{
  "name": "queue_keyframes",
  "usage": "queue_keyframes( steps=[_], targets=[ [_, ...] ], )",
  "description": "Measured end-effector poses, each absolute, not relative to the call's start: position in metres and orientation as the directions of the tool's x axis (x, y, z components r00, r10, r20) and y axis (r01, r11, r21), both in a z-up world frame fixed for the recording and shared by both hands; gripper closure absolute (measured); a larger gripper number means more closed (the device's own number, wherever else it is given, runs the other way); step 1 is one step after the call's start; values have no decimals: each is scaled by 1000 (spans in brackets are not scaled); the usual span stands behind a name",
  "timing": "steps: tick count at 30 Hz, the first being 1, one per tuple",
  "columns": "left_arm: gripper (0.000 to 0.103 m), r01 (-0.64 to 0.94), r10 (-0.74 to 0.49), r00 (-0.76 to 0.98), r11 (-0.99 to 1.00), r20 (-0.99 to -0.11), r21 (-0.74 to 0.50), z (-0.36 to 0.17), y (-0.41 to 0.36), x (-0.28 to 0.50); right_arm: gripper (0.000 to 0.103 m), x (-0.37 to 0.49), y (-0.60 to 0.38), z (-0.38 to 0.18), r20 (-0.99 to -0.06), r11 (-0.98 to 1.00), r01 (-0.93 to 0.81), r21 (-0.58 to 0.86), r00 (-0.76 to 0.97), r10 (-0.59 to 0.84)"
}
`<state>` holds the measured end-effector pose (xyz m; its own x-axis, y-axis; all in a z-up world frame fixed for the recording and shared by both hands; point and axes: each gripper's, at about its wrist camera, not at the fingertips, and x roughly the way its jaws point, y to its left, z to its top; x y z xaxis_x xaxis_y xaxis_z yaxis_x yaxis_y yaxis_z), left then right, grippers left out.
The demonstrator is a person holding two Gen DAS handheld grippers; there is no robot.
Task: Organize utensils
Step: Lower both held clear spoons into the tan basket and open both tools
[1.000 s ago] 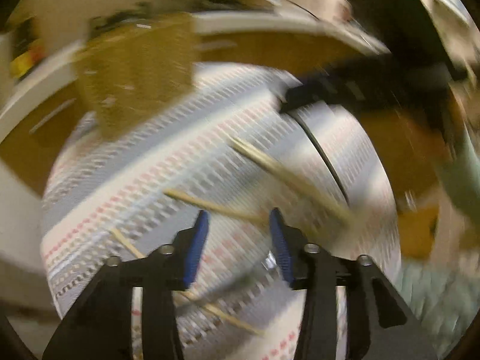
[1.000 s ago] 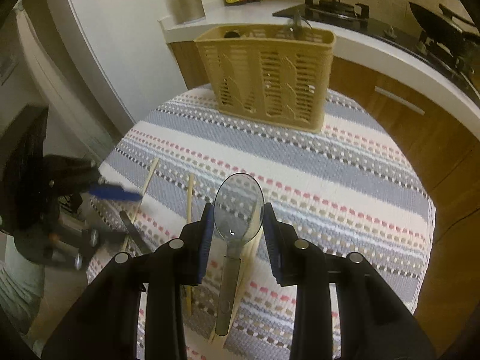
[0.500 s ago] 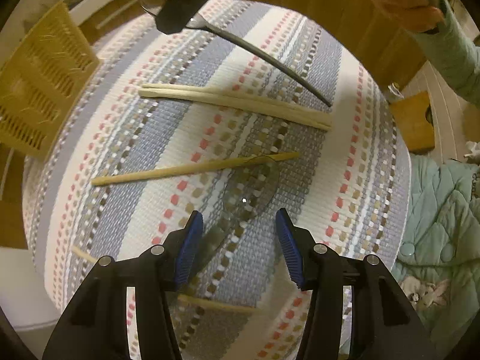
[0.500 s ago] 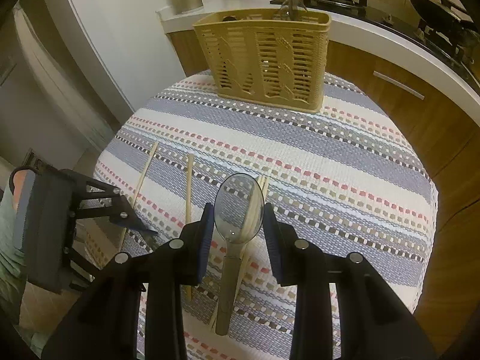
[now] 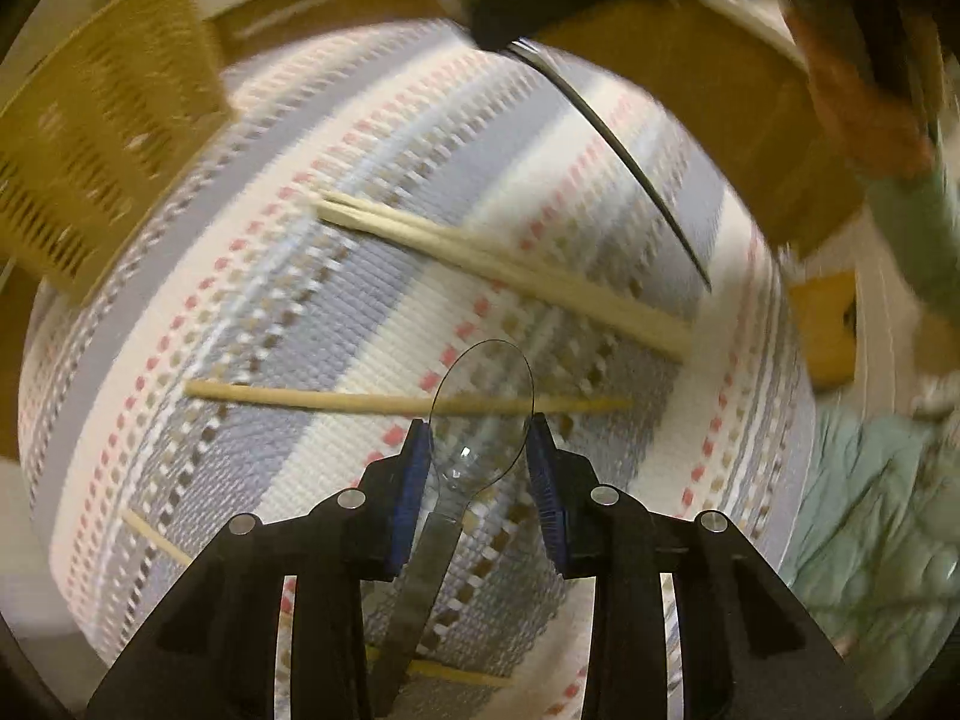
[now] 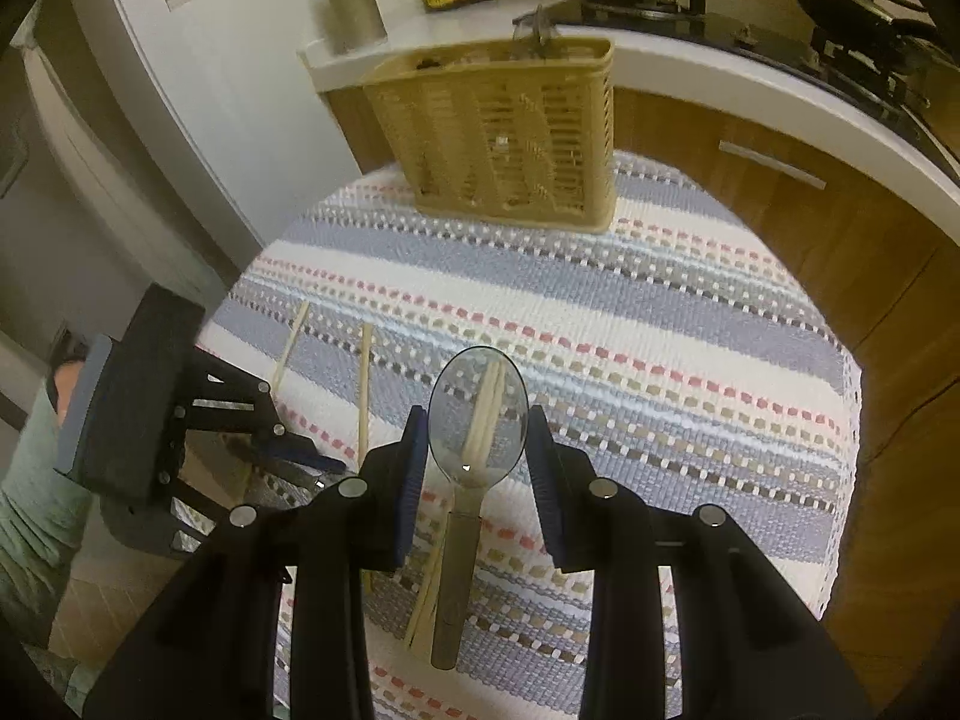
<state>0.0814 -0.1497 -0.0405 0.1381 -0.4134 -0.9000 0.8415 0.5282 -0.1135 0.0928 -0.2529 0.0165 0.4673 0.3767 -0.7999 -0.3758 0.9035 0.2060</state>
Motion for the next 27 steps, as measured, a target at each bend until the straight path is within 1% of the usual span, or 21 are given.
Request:
queue_keyframes(
  steps=[4, 7, 8, 10, 11, 14, 18, 21, 23, 25, 27],
  targets=[
    [72, 765, -524, 221, 617, -823, -187, -10, -121, 97, 73, 86, -254, 43, -736, 897, -400, 189, 547, 398],
    [72, 711, -605, 324, 663, -727, -235, 27, -97, 112, 73, 83, -252, 70, -670, 898, -412, 155, 624, 402],
    [72, 672, -624, 378, 693, -684, -261, 43, -84, 122, 73, 83, -250, 80, -646, 900, -413, 138, 651, 398],
    [72, 633, -633, 454, 724, -627, -272, 63, -81, 131, 73, 86, -245, 100, -589, 911, -403, 91, 716, 375],
    [72, 616, -644, 503, 735, -576, -284, 78, -75, 138, 73, 88, -242, 107, -566, 915, -397, 76, 738, 367],
    [72, 556, -625, 620, 776, -473, -297, 112, -56, 158, 73, 102, -232, 130, -498, 932, -361, 41, 801, 332],
    [72, 497, -600, 724, 796, -340, -346, 152, -57, 185, 73, 131, -224, 156, -404, 955, -298, 8, 872, 276],
    [72, 462, -569, 778, 806, -268, -369, 168, -58, 207, 73, 155, -221, 169, -340, 968, -251, -6, 911, 235],
    [72, 449, -560, 795, 802, -234, -393, 174, -55, 218, 73, 173, -219, 176, -292, 977, -214, -17, 936, 199],
    [72, 424, -521, 830, 822, -200, -381, 178, -57, 223, 73, 185, -222, 180, -249, 983, -183, -20, 953, 172],
    [72, 416, -509, 841, 824, -183, -384, 180, -50, 230, 73, 196, -225, 182, -210, 990, -137, -31, 969, 128]
  ],
)
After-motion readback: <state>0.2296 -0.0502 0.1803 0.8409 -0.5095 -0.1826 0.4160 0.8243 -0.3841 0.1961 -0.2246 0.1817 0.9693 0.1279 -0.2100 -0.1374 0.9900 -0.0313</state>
